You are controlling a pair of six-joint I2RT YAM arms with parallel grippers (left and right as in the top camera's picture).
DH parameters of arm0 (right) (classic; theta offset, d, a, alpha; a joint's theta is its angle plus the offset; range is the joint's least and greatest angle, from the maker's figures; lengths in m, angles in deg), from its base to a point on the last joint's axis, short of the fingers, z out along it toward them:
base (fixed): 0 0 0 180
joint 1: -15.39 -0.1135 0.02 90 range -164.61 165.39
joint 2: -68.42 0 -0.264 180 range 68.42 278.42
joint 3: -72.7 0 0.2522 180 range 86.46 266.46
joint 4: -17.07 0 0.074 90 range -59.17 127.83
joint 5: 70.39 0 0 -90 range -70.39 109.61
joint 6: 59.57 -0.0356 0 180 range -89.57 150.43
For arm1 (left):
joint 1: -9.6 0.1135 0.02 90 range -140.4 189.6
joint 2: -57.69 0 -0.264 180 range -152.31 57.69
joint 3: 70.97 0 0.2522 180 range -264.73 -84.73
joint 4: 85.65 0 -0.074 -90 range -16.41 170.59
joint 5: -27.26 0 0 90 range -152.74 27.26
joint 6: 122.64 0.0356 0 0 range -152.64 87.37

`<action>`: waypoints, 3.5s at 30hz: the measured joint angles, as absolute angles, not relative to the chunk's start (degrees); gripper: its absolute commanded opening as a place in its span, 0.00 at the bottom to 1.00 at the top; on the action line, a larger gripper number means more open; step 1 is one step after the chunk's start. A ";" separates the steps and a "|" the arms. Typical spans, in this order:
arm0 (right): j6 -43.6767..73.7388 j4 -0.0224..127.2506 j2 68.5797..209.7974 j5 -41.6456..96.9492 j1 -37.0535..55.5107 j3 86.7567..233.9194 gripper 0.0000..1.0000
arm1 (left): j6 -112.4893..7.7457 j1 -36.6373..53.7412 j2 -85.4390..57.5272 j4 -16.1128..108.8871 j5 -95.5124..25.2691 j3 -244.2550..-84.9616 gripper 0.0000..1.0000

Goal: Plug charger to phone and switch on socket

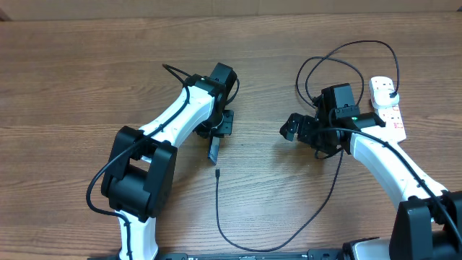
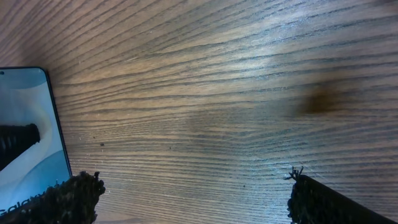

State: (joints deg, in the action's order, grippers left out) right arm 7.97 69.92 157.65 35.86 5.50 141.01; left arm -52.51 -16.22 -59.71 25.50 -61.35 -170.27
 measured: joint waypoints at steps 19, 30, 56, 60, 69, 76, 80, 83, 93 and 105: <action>7.95 69.90 157.65 35.86 5.50 141.01 1.00 | -55.22 -19.46 -59.71 25.52 -67.75 -170.27 0.04; 7.99 69.92 157.65 35.86 5.50 141.01 1.00 | -55.22 -17.88 -59.19 25.26 -62.92 -170.27 0.04; 7.97 69.92 157.65 35.86 5.50 141.01 1.00 | -48.95 -3.52 -47.82 30.05 -0.15 -170.27 0.04; 7.97 69.90 157.65 35.86 5.50 141.01 1.00 | -48.69 -3.52 -47.82 29.57 1.12 -170.27 0.05; 7.97 69.94 157.65 35.86 5.50 141.01 1.00 | -45.93 0.56 -39.34 26.86 -0.59 -170.25 0.05; 7.95 69.90 157.65 35.86 5.50 141.01 1.00 | -43.88 6.55 -29.79 18.44 -4.61 -170.38 0.04; 7.97 69.92 157.65 35.86 5.50 141.01 1.00 | -41.13 7.12 -29.83 15.80 -5.55 -170.16 0.04; 7.97 69.88 157.65 35.86 5.50 141.01 1.00 | -40.60 7.12 -29.83 16.45 -5.55 -168.78 0.05; 7.99 69.90 157.65 35.86 5.50 141.01 1.00 | -40.16 7.71 -29.83 31.71 2.60 -153.92 0.04; 7.97 69.88 157.65 35.86 5.50 141.01 1.00 | -42.31 11.62 -29.83 36.06 7.85 -146.47 0.04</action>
